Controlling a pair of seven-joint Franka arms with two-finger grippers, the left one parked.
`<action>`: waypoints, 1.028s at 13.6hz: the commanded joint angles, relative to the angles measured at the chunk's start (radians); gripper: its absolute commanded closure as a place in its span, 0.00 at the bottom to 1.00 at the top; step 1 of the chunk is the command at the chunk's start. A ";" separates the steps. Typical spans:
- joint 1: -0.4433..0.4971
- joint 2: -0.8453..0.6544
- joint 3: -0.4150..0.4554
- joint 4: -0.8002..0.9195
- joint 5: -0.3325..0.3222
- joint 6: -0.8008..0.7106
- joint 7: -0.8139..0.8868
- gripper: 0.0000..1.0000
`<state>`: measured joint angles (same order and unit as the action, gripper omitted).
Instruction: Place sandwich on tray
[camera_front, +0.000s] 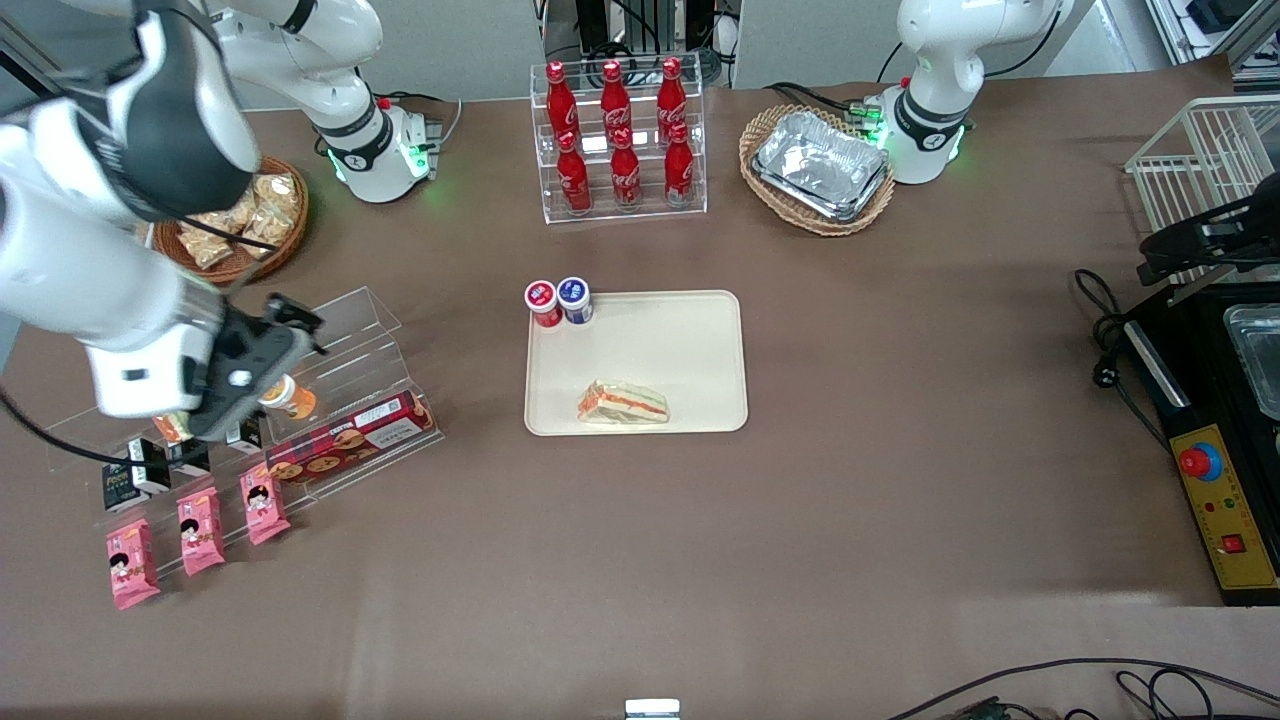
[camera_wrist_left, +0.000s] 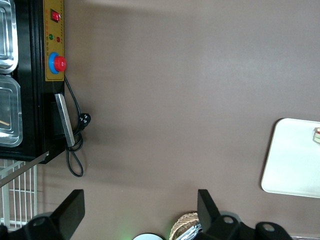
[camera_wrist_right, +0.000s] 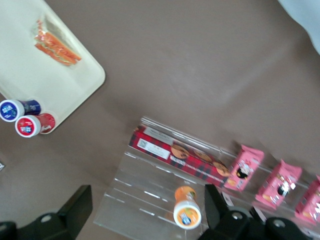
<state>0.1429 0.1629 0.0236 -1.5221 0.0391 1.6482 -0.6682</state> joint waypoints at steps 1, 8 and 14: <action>0.001 -0.069 -0.089 -0.017 0.022 -0.037 0.038 0.00; 0.004 -0.114 -0.211 0.012 0.042 -0.160 0.209 0.00; 0.015 -0.120 -0.202 0.016 0.058 -0.185 0.417 0.00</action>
<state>0.1604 0.0477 -0.1710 -1.5195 0.0786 1.4847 -0.2708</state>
